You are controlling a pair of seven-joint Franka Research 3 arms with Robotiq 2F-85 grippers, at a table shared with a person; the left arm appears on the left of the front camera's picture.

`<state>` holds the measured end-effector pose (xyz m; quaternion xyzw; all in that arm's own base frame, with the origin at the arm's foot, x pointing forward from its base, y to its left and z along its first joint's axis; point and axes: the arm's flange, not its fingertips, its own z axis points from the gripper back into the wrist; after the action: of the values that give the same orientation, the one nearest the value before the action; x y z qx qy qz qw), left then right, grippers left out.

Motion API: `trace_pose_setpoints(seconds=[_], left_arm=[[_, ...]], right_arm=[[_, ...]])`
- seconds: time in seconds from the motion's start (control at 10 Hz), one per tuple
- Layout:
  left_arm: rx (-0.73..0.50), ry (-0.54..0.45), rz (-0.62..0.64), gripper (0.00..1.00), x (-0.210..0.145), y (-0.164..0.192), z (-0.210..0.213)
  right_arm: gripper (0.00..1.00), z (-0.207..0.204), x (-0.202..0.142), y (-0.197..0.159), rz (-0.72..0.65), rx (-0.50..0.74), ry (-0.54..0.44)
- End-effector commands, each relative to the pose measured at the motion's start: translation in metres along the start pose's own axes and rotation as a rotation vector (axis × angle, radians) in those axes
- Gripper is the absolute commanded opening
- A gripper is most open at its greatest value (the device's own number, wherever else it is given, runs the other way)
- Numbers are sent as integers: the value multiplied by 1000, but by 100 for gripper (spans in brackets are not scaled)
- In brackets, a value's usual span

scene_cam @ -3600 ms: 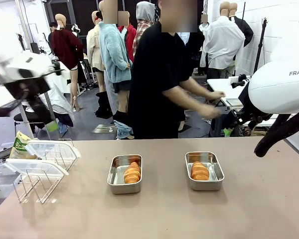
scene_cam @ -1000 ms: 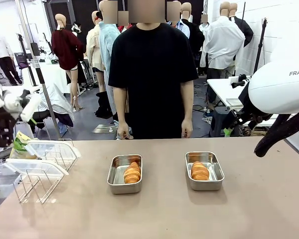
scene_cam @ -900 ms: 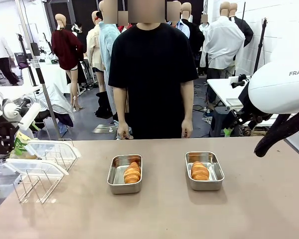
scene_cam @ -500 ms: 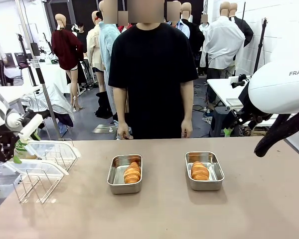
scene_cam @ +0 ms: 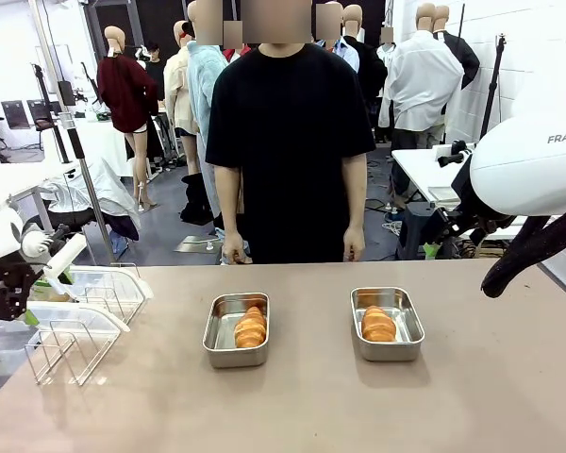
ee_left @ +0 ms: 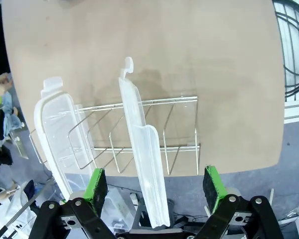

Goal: Place the bread in airtight containers.
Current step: Pick up one Airtight Container lid and hand it to the human.

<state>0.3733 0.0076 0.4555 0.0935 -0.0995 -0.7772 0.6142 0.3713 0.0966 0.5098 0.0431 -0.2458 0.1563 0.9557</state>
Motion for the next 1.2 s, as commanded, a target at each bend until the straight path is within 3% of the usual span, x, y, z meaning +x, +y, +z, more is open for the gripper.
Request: trace_pose_setpoints(seconds=[0.0,0.2,0.9,1.0,1.1], left_arm=[[26,-34,-14,100,-6,6,-14],[-17,-42,-6,100,-7,4,-24],[4,-32,36,100,-16,8,-39],[17,-26,34,94,-17,8,-38],[18,-21,32,77,-18,8,-38]], right_arm=[[100,0,0,0,3,-2,2],[100,0,0,0,3,-2,2],[100,0,0,0,3,-2,2],[100,0,0,0,3,-2,2],[100,0,0,0,3,-2,2]])
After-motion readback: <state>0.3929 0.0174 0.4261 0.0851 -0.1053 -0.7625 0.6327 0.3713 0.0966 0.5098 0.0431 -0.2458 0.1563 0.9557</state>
